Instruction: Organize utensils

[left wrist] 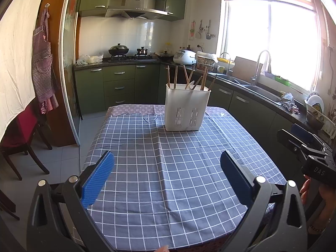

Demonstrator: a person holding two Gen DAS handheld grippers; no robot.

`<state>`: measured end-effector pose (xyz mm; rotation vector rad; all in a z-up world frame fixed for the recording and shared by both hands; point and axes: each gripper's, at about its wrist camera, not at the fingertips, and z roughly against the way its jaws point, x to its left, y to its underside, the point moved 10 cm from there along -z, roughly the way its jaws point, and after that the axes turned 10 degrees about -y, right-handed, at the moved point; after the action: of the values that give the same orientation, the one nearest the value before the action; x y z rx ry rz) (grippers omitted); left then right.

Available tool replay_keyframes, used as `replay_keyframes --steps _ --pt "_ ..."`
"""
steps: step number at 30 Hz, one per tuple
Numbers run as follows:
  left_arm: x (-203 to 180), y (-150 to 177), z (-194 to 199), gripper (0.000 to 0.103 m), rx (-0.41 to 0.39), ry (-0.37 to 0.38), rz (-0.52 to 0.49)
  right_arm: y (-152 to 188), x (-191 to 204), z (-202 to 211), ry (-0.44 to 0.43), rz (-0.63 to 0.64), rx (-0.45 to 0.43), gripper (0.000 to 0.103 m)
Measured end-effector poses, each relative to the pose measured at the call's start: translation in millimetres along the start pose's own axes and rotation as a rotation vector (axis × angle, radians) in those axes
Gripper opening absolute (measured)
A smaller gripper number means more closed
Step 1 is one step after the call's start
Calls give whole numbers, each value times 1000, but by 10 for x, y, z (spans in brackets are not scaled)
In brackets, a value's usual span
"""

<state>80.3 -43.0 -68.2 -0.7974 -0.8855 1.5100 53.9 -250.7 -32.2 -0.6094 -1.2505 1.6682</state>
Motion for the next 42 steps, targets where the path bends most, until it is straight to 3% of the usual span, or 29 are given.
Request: replay_keyframes --steps 42 --pt "43 31 -57 96 30 11 20 54 36 -73 -9 6 18 99"
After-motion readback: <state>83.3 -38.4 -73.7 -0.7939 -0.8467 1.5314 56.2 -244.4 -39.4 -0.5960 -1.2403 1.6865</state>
